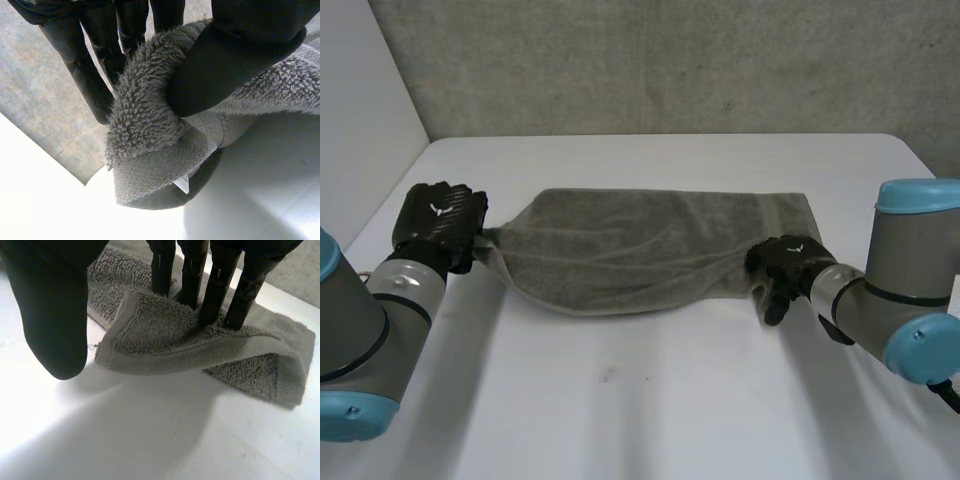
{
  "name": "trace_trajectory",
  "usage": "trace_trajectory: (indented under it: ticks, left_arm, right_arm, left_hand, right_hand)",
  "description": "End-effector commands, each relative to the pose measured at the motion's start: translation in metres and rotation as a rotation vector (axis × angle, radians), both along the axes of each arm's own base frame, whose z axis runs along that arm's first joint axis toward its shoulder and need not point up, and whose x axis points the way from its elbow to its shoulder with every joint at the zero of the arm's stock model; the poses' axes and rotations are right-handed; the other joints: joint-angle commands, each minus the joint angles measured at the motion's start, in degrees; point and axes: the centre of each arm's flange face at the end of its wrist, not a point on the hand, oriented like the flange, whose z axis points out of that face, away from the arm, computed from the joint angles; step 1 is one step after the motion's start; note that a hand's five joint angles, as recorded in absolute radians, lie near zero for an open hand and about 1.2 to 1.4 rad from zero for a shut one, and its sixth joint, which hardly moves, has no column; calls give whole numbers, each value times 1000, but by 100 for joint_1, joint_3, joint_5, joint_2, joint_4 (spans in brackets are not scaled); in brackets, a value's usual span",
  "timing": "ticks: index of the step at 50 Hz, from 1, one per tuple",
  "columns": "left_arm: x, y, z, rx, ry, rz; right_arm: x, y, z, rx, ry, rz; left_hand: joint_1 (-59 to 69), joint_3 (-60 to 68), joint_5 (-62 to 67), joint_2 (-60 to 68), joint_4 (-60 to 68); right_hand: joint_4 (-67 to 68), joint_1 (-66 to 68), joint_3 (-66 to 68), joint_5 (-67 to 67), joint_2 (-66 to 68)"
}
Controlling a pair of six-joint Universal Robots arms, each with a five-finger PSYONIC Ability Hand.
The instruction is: Fold the towel.
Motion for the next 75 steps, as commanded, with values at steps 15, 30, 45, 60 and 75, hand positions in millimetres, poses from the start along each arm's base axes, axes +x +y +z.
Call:
trace_trajectory:
  ticks: [15, 30, 45, 60, 75]
  left_arm:
    - [-1, 1, -6, 18, -5, -3]
    - [-4, 7, -6, 23, -9, -17]
    - [8, 51, -15, 331, -114, -26]
    - [13, 83, -15, 415, -248, -127]
    - [-33, -54, 17, 32, -154, -108]
  right_arm:
    - [10, -22, -15, -1, -28, -48]
    - [-25, -30, 79, -197, -47, -120]
    - [-73, 41, 81, 58, 286, 86]
    - [-102, 79, 62, 159, 501, 208]
    - [-44, -32, 115, -378, 502, 36]
  left_hand:
    - [1211, 1039, 1077, 1031, 1028]
    - [1211, 1039, 1077, 1031, 1028]
    - [1211, 1039, 1077, 1031, 1028]
    - [1211, 1039, 1077, 1031, 1028]
    - [1211, 1039, 1077, 1031, 1028]
  right_hand:
    - [3362, 3534, 3305, 3384, 3259]
    - [5593, 5766, 5536, 5615, 5490]
    - [5593, 5766, 5536, 5615, 5490]
    - [5593, 5766, 5536, 5615, 5490]
    - [5593, 5766, 5536, 5615, 5490]
